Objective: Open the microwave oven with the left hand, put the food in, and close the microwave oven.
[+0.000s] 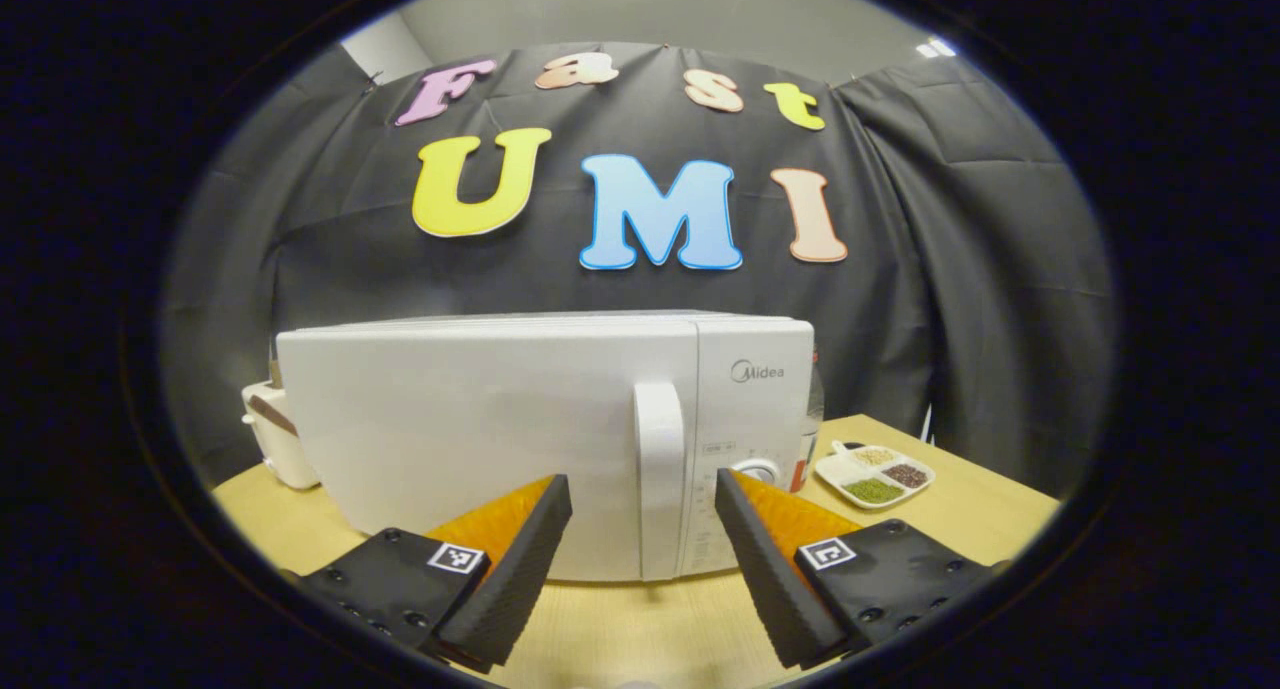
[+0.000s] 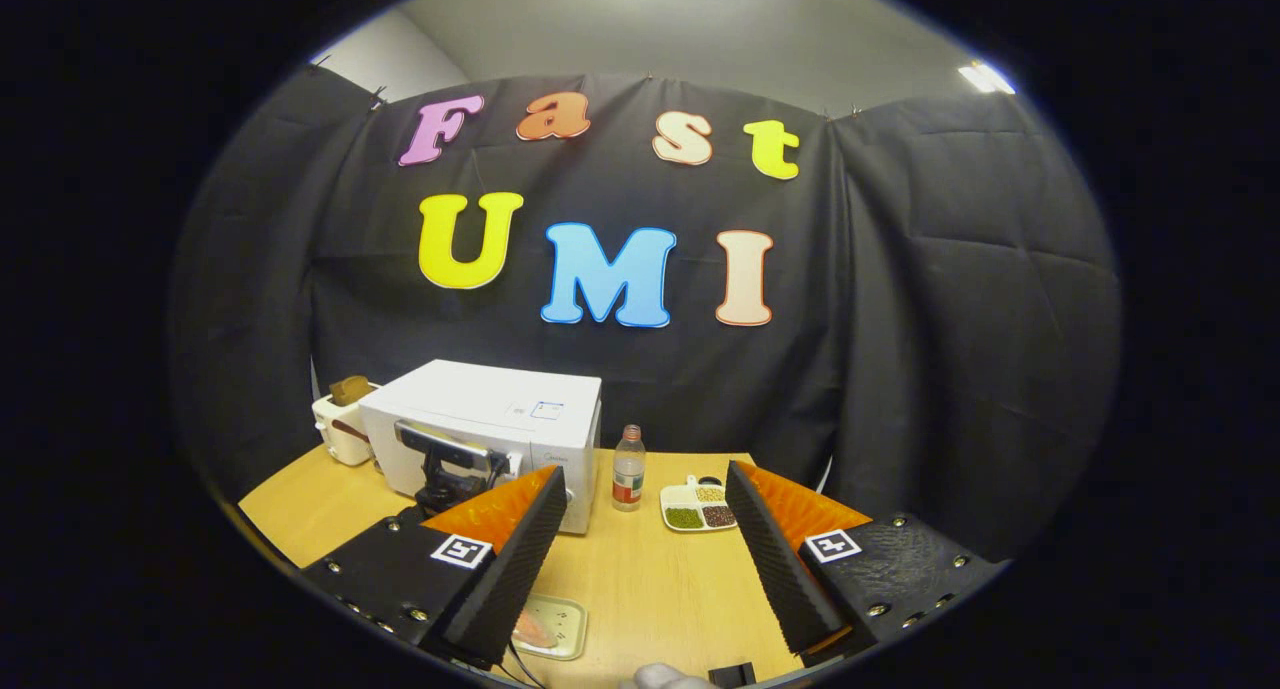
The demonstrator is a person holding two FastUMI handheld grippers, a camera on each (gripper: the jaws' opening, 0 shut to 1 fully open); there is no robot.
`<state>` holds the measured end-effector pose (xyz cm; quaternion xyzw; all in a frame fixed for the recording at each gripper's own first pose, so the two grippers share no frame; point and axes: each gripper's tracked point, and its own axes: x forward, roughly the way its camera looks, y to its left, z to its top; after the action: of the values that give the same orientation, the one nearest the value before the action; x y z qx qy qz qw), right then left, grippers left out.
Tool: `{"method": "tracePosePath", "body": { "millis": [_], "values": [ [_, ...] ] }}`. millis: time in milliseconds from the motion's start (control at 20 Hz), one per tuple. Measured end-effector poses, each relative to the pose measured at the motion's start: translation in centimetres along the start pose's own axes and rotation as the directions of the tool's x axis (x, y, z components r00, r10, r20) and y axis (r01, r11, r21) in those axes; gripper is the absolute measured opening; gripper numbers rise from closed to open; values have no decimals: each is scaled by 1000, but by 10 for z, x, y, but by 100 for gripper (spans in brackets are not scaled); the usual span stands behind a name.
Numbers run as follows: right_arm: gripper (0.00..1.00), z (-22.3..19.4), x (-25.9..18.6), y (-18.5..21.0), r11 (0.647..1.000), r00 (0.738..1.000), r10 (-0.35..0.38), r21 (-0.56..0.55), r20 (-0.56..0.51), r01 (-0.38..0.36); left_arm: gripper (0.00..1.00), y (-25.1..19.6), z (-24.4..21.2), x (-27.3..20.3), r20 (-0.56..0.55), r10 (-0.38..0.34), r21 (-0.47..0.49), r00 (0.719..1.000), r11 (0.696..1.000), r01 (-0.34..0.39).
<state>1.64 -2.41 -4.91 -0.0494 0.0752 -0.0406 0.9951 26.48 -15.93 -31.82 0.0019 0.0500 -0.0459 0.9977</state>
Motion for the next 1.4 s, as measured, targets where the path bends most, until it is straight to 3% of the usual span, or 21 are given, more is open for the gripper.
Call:
{"method": "tracePosePath", "body": {
  "millis": [150,350,450,500,650,700,1100,1400],
  "values": [
    [98,-17,4,2,1000,999,13,0,-53,-13,98,-4,-7,12,-4,-2,2,1000,1000,2],
    [98,-12,5,-1,1000,999,9,-13,-32,-9,98,-12,-5,17,5,-12,10,1000,1000,12],
    [98,-11,6,-3,1000,1000,11,-19,-28,-12,90,-18,-7,19,-7,-29,-1,1000,1000,29],
    [98,-10,7,-3,1000,1000,14,-17,-28,-14,80,-16,-11,20,-19,-11,0,1000,1000,11],
    [98,-14,6,-5,1000,999,20,-14,-35,-21,37,-11,-12,20,-29,2,-59,1000,998,-4],
    [98,-15,6,-7,1000,999,19,-12,-37,-19,34,-10,-12,21,-28,-5,-74,1000,997,3],
    [98,-16,4,-13,1000,999,26,18,-43,-25,24,-11,-15,20,-57,-40,-19,998,999,39],
    [98,-16,1,-13,999,998,51,21,-49,-50,19,-8,-22,-1,-96,-47,-48,994,998,43]
  ]
}}
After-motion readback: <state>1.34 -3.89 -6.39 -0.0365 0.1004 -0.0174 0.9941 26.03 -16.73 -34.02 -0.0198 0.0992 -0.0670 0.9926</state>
